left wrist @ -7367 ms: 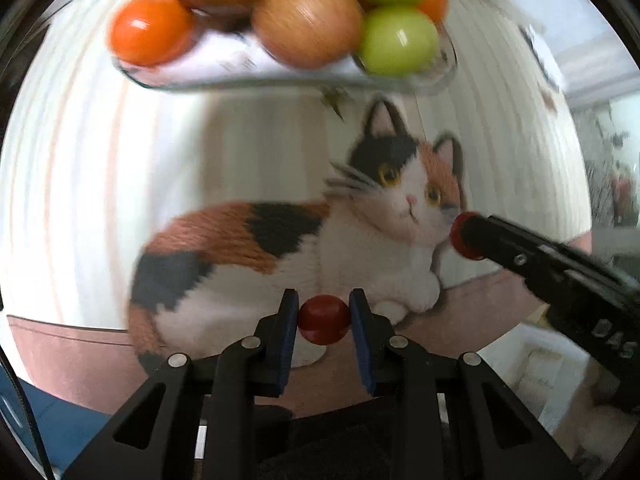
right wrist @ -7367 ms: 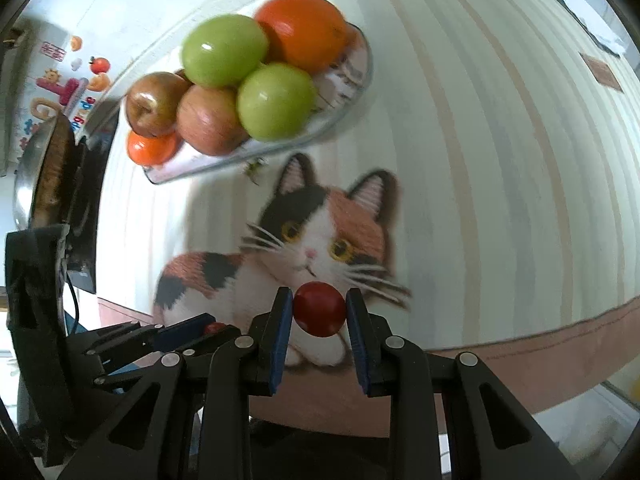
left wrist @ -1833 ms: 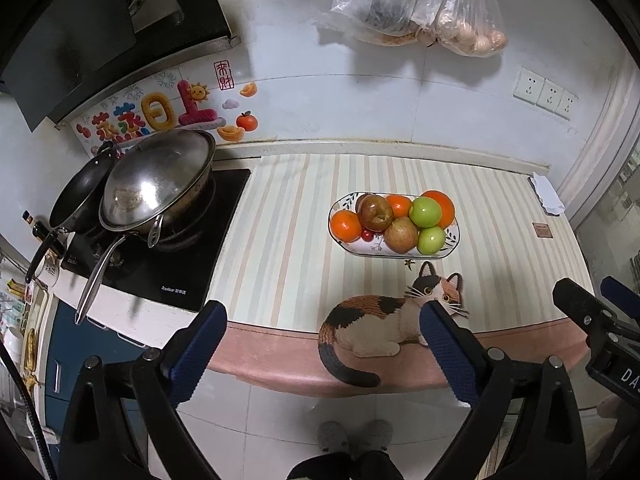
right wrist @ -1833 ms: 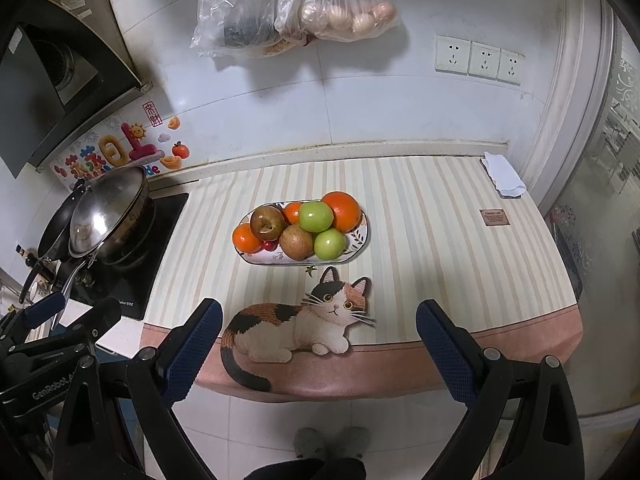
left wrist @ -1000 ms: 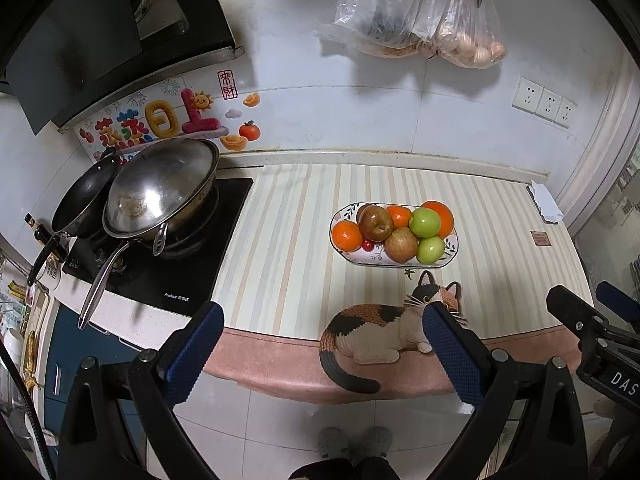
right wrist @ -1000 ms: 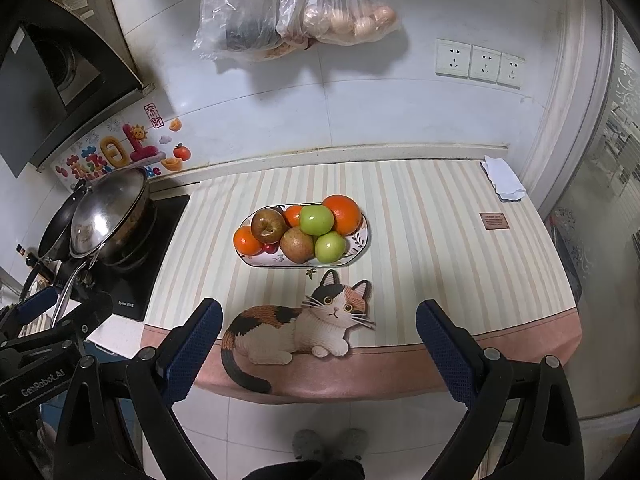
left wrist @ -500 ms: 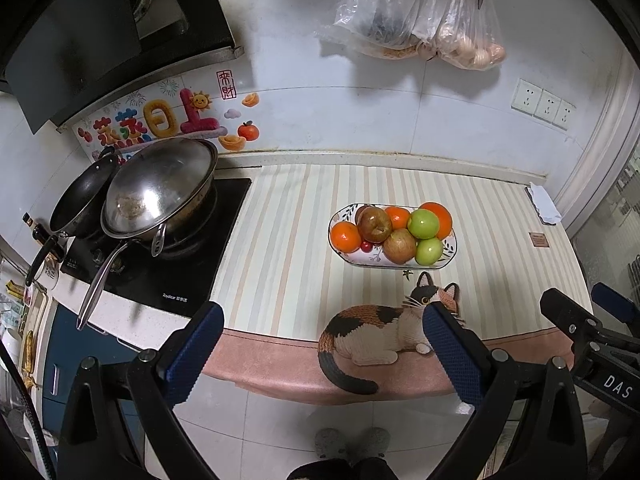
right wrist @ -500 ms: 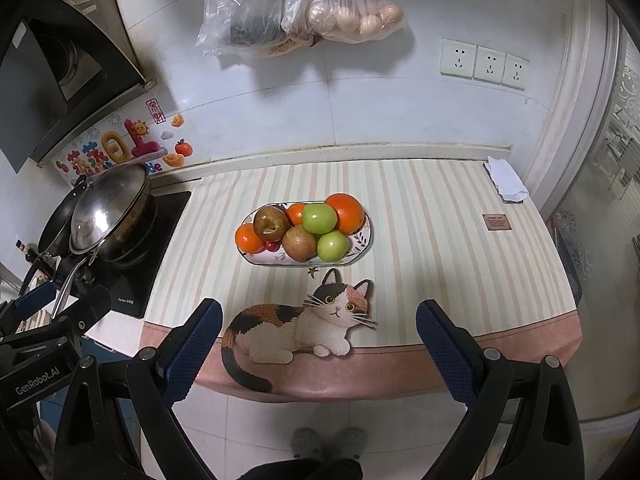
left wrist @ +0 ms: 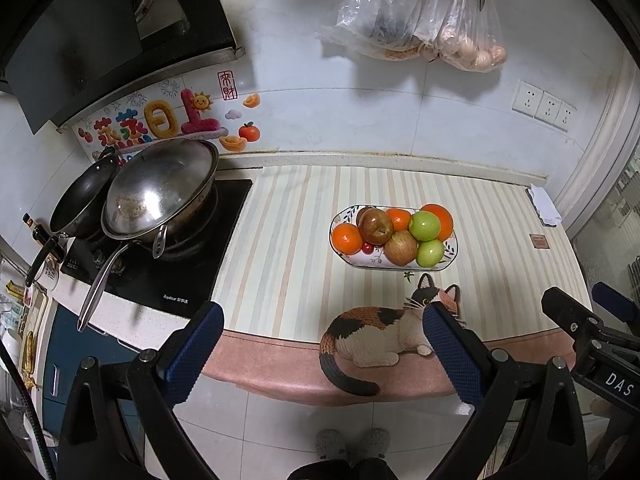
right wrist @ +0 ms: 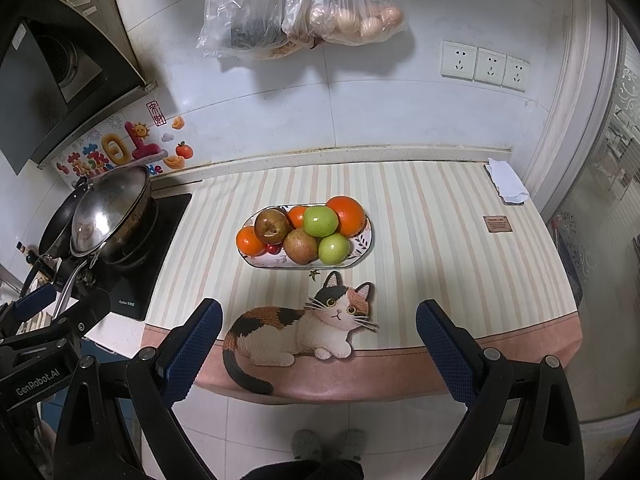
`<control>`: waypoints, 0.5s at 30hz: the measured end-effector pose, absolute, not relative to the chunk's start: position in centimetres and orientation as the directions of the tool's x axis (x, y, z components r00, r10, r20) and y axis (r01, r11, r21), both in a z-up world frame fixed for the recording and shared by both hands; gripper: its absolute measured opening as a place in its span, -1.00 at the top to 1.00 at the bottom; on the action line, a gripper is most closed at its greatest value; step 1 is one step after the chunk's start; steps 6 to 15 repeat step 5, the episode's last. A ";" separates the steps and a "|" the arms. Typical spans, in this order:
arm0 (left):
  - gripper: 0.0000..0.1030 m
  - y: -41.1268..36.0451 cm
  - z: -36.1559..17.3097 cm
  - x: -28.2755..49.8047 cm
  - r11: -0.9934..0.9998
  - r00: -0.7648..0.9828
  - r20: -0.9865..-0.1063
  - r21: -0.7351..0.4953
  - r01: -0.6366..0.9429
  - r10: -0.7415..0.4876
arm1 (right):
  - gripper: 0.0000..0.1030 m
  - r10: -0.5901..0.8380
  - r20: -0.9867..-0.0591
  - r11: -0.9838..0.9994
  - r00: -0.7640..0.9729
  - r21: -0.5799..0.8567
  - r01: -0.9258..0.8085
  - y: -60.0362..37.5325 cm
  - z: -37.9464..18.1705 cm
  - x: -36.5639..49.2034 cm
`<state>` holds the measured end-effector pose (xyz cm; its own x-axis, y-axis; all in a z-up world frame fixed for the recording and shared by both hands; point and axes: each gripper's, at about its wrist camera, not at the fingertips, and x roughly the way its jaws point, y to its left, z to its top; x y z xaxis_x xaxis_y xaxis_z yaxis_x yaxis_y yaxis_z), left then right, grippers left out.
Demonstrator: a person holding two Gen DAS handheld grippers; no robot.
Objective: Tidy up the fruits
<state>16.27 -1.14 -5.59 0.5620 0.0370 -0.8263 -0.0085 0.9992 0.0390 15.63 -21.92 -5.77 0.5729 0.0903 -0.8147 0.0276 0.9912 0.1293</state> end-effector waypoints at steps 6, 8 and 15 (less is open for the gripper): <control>-0.98 -1.1 -5.5 16.3 0.999 0.565 -0.824 0.039 -0.012 0.039 | -0.93 0.091 -0.815 0.991 0.573 0.128 0.026 -21.9 -5.7 15.7; -0.98 -1.1 -5.5 16.3 0.999 0.565 -0.824 0.039 -0.012 0.039 | -0.93 0.091 -0.815 0.991 0.573 0.128 0.026 -21.9 -5.7 15.7; -0.98 -1.1 -5.5 16.3 0.999 0.565 -0.824 0.039 -0.012 0.039 | -0.93 0.091 -0.815 0.991 0.573 0.128 0.026 -21.9 -5.7 15.7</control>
